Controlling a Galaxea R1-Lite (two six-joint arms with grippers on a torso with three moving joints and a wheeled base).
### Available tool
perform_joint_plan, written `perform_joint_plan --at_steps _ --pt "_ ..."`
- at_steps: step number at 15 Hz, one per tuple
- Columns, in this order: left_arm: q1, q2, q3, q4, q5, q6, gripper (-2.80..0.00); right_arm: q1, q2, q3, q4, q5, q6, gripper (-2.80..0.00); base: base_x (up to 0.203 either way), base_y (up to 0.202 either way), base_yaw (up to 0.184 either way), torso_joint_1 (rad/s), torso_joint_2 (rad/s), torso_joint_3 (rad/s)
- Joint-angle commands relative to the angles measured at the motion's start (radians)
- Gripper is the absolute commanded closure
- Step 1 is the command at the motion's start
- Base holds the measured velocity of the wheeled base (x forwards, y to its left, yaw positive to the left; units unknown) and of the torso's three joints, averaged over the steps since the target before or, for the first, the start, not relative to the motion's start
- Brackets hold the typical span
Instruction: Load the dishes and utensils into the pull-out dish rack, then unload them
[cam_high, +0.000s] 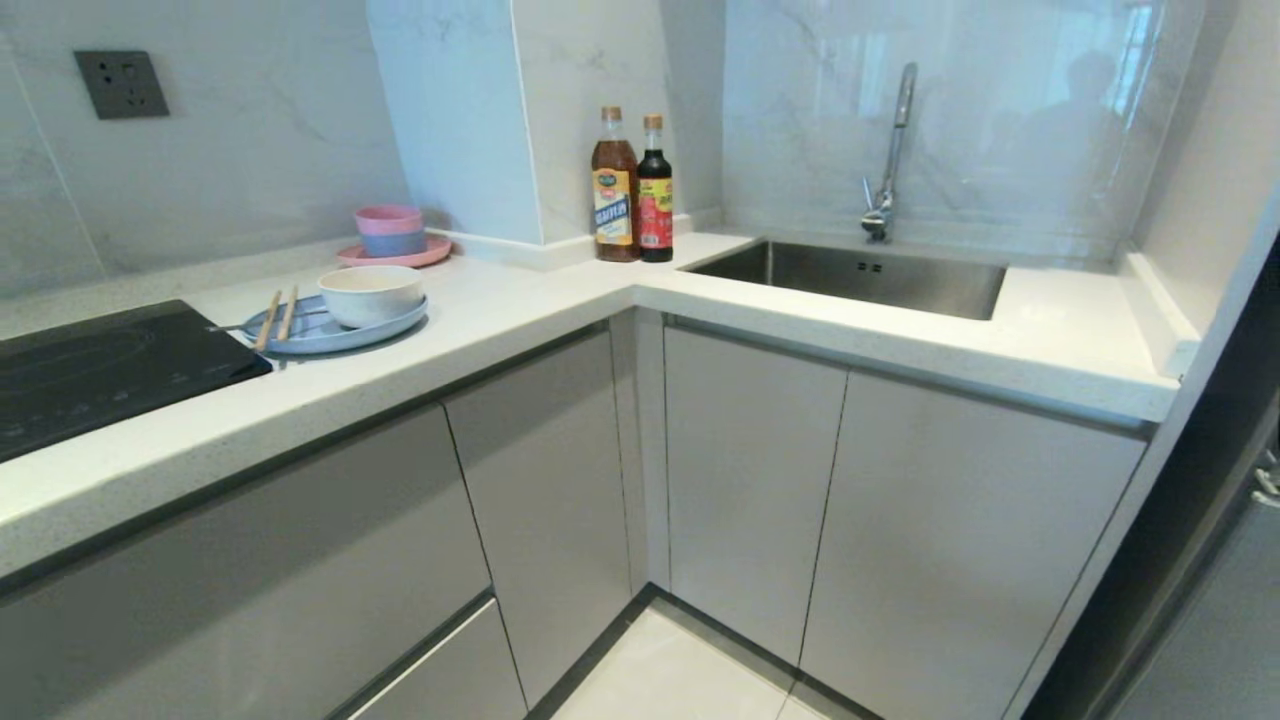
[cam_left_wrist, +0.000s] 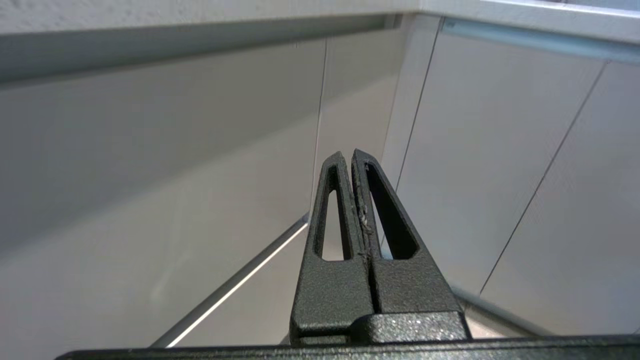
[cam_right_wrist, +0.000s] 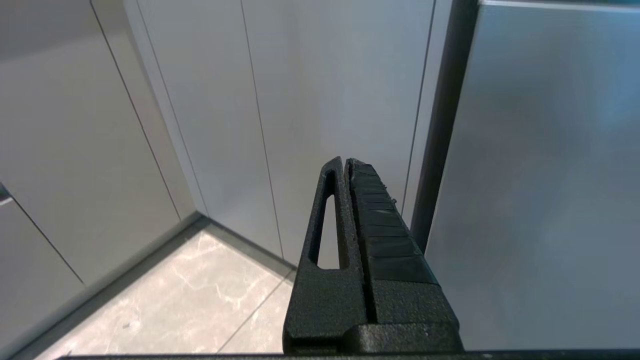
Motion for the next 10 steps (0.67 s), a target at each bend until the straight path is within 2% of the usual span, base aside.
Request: perform_joint_plan --at_steps 1,6,10 --pt "0.0 0.001 0.025 -0.001 0.0 -0.001 0.0 0.0 0.0 0.001 0.0 0.0 0.0 0.0 0.0 0.0 0.0 0.002 0.0 0.207" --pt "0.001 0.001 0.025 -0.001 0.002 -0.001 0.0 0.0 0.0 0.002 0.0 0.0 0.0 0.0 0.0 0.0 0.0 0.001 0.0 0.187" --pt "0.001 0.001 0.025 -0.001 0.001 -0.001 0.0 0.0 0.0 0.001 0.0 0.001 0.0 0.0 0.0 0.0 0.0 0.003 0.0 0.035"
